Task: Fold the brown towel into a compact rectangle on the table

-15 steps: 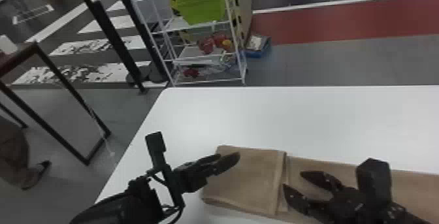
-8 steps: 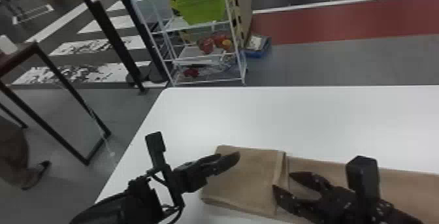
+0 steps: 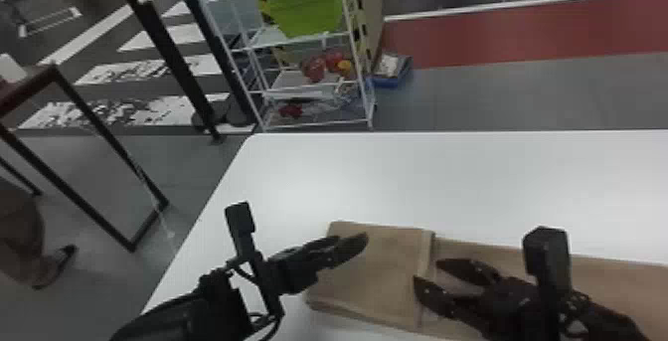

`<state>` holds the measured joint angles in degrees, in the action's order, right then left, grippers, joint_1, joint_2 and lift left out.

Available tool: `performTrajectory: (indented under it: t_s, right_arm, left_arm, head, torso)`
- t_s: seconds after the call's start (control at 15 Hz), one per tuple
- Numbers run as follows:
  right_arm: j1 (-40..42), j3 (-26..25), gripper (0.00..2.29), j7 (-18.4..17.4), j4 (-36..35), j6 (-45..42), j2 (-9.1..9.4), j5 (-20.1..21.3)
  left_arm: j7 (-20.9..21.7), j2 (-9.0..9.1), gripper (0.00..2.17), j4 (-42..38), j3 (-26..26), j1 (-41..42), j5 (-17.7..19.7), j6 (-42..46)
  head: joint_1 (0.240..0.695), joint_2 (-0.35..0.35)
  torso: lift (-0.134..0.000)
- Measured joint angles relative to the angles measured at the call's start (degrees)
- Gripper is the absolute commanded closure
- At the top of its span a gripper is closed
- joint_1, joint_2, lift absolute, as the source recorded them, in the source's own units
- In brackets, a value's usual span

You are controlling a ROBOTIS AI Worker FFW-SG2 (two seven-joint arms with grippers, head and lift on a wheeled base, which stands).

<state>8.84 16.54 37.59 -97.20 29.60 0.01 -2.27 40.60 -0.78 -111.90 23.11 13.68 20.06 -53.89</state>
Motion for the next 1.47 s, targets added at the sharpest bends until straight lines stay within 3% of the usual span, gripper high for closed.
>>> performTrajectory:
  t_s: [0.67, 1.0, 1.27, 1.4, 1.47]
  right_arm:
    - [3.2, 0.0, 0.48, -1.7, -7.1, 3.5, -0.01, 2.2]
    - [0.9, 1.3, 0.78, -2.8, -4.1, 3.6, -0.01, 1.9]
    - [0.6, 2.3, 0.82, -2.9, -4.3, 3.9, -0.01, 1.8]
    - [1.0, 2.7, 1.27, -2.8, -5.3, 3.9, -0.01, 1.6]
    - [1.3, 2.8, 1.3, -2.8, -5.8, 3.9, -0.01, 1.5]
  left_arm:
    - [0.0, -0.53, 0.05, 0.6, -0.1, -0.4, 0.7, 0.3]
    - [0.5, -0.6, 0.05, 0.8, 0.3, -0.1, 0.9, 0.3]
    - [0.9, -0.63, 0.05, 0.8, 0.7, 0.0, 1.4, 0.3]
    - [1.0, -0.63, 0.05, 0.8, 0.7, 0.0, 1.5, 0.3]
    - [1.0, -0.63, 0.05, 0.8, 0.7, 0.0, 1.5, 0.3]
  head:
    - [0.695, 0.35]
    - [0.695, 0.35]
    - [0.695, 0.35]
    - [0.695, 0.35]
    - [0.695, 0.35]
  torso:
    - [-0.122]
    - [-0.122]
    - [-0.122]
    - [-0.122]
    - [-0.122]
